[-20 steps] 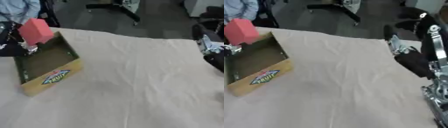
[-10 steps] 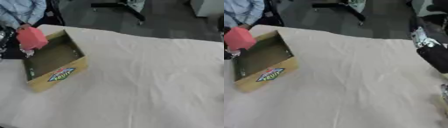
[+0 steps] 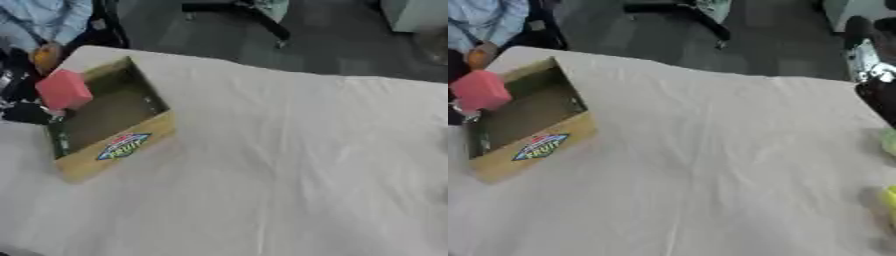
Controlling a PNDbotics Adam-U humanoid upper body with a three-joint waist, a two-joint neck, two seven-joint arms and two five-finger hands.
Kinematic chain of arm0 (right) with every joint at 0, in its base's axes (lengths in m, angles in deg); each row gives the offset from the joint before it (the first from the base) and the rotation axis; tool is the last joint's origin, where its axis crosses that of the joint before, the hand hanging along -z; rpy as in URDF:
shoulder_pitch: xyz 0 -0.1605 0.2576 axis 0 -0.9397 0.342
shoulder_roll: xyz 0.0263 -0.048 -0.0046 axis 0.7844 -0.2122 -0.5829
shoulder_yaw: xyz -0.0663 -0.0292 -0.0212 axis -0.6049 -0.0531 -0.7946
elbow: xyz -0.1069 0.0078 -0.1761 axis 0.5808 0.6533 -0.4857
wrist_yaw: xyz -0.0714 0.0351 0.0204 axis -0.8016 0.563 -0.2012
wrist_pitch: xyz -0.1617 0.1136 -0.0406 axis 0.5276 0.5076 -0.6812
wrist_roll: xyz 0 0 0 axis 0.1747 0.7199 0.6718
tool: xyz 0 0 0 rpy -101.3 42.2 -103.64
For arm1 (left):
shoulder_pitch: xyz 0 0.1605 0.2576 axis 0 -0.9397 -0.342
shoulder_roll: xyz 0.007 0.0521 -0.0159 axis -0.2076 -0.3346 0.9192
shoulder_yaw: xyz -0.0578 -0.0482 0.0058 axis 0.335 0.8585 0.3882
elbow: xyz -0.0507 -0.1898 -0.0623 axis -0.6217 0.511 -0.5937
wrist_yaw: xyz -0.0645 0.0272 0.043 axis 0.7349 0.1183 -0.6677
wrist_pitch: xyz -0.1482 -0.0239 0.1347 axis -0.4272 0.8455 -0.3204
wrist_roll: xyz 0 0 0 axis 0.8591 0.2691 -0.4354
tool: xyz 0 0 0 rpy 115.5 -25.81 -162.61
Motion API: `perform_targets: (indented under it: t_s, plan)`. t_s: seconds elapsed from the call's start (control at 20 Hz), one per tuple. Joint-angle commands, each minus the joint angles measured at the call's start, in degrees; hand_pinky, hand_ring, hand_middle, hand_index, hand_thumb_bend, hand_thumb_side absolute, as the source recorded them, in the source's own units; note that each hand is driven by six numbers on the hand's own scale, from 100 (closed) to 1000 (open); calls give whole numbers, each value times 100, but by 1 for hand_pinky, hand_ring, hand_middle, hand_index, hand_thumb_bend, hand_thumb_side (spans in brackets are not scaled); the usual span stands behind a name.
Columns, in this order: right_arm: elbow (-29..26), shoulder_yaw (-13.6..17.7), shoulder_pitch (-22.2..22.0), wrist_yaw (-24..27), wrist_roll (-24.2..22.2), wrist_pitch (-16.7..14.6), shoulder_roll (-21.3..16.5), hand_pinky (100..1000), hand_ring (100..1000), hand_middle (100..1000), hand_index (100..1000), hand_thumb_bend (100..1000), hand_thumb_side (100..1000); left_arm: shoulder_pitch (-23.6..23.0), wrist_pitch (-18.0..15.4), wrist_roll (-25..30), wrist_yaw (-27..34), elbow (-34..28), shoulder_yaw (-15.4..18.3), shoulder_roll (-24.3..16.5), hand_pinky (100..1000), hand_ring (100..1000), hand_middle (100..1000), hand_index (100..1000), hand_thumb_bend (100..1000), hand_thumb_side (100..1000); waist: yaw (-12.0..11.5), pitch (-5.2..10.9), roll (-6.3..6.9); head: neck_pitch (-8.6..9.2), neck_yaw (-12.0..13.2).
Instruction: Pick up the objects with one hand, pass them to the other hand, and then place them into the box on the other side of the table.
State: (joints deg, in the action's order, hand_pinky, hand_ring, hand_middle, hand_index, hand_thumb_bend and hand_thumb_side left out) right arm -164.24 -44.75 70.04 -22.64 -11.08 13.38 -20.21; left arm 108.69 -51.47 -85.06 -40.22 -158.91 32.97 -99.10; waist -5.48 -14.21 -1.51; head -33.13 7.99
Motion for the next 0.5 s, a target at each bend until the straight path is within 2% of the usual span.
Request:
perform_targets:
  t_s: [0.05, 0.2, 0.3, 0.5]
  plan:
    - [-24, 64, 34, -13, 42, 17, -142, 810, 696, 723, 821, 365, 491, 124, -96, 84, -102, 27, 47, -120, 606, 646, 541, 722, 784, 164, 2, 148, 25, -16, -33]
    - [-25, 70, 16, 10, 51, 24, -141, 810, 695, 722, 821, 366, 492, 140, -130, 114, -198, 63, 55, -109, 616, 674, 584, 812, 850, 238, 2, 143, 30, -33, -53]
    - [-28, 69, 18, 17, 50, 25, -143, 810, 693, 720, 820, 366, 493, 154, -121, 106, -266, 83, 64, -99, 616, 679, 591, 841, 902, 276, 2, 144, 32, -39, -82]
    - [-32, 69, 22, 12, 44, 29, -147, 810, 692, 720, 820, 368, 493, 173, -80, 100, -281, 122, 91, -78, 616, 674, 568, 846, 913, 265, 3, 148, 36, -67, -129]
